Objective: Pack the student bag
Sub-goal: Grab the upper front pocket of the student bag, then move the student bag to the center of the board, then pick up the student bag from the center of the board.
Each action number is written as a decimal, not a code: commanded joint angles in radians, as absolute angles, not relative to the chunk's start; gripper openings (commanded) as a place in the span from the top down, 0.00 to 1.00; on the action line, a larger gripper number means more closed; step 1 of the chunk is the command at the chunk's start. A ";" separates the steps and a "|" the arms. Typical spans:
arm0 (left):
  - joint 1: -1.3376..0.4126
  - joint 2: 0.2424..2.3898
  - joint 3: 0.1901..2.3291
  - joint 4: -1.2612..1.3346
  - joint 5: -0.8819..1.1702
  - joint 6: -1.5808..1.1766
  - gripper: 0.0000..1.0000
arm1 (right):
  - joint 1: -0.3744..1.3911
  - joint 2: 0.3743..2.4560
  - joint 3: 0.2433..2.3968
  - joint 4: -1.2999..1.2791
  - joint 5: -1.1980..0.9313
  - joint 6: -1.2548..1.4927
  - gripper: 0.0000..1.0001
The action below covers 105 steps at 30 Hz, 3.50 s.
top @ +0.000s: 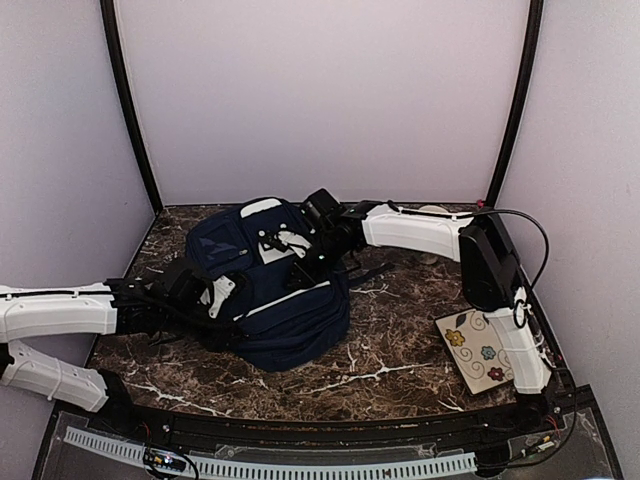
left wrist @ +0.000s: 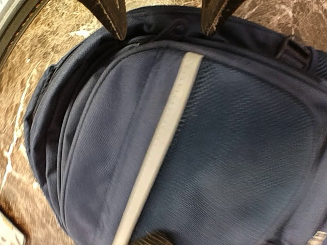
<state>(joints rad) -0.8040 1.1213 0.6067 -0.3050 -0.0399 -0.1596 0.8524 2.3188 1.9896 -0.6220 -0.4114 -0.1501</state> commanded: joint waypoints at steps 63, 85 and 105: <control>-1.012 1.611 1.047 0.006 0.157 -0.207 1.00 | 0.824 2.427 2.007 -0.643 -0.482 -0.086 0.79; -1.014 1.519 1.108 -0.426 -0.110 0.412 0.49 | 0.671 1.658 1.376 -0.544 -0.621 -0.257 0.64; -1.020 1.743 1.184 -0.290 -0.321 0.561 0.88 | 0.661 1.526 1.206 -0.508 -0.560 -0.291 0.61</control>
<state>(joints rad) -1.0336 1.7626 1.1683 -0.3908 -0.2600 0.5514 0.6666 1.5051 1.1374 -0.4881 -0.5945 -0.2687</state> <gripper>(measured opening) 0.197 0.409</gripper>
